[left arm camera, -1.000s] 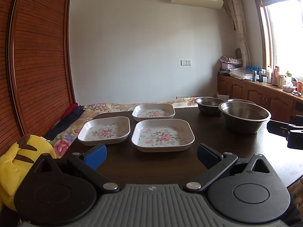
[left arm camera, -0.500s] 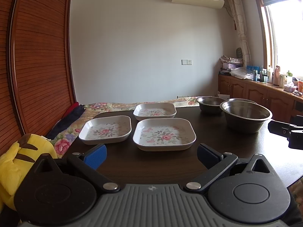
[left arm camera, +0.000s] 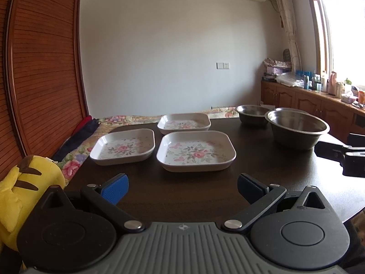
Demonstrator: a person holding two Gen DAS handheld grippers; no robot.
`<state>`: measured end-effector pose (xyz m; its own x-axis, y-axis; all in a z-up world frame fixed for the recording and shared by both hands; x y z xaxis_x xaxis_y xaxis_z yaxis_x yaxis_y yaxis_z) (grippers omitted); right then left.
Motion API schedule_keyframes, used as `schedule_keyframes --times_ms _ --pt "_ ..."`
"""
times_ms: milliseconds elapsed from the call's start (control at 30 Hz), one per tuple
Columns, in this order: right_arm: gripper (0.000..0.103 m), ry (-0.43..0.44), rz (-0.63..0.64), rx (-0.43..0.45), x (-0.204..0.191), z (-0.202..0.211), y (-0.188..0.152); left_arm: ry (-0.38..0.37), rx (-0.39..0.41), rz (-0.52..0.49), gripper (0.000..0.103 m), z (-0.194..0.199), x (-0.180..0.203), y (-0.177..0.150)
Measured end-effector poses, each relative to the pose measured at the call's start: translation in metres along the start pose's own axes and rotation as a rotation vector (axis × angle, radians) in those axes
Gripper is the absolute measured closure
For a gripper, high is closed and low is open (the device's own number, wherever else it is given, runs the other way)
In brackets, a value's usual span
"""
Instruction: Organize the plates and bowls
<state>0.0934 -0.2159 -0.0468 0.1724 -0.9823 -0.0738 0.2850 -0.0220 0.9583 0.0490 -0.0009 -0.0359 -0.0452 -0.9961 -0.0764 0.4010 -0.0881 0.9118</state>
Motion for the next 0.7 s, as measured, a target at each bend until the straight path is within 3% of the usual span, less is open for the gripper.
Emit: schedule_keyframes --times_ms 333,467,567,700 --pt "0.000 0.064 0.065 -0.045 -0.020 -0.014 0.001 -0.070 -0.052 0.001 0.001 -0.012 -0.003 -0.005" --pt "0.001 0.086 0.099 -0.052 -0.029 -0.019 0.005 -0.103 -0.070 0.006 0.005 -0.017 -0.008 -0.003" --pt "0.011 0.113 0.097 -0.064 -0.032 -0.025 0.009 -0.109 -0.070 -0.007 0.009 -0.018 -0.011 0.000" --pt "0.017 0.158 0.063 -0.097 -0.035 -0.038 0.012 -0.132 -0.061 -0.013 0.022 -0.019 -0.018 0.008"
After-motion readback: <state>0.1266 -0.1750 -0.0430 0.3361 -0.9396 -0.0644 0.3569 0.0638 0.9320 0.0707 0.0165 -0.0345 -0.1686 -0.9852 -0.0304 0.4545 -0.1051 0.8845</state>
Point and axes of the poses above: each gripper's, at about its wrist camera, not at the fingertips, and z roughly against the way its jaws point, x to its right, y to its top, the point moved 4 cm from there along -z, roughly the way its jaws point, and after that the axes turned 1 degree about -x, right-handed, at the moved point
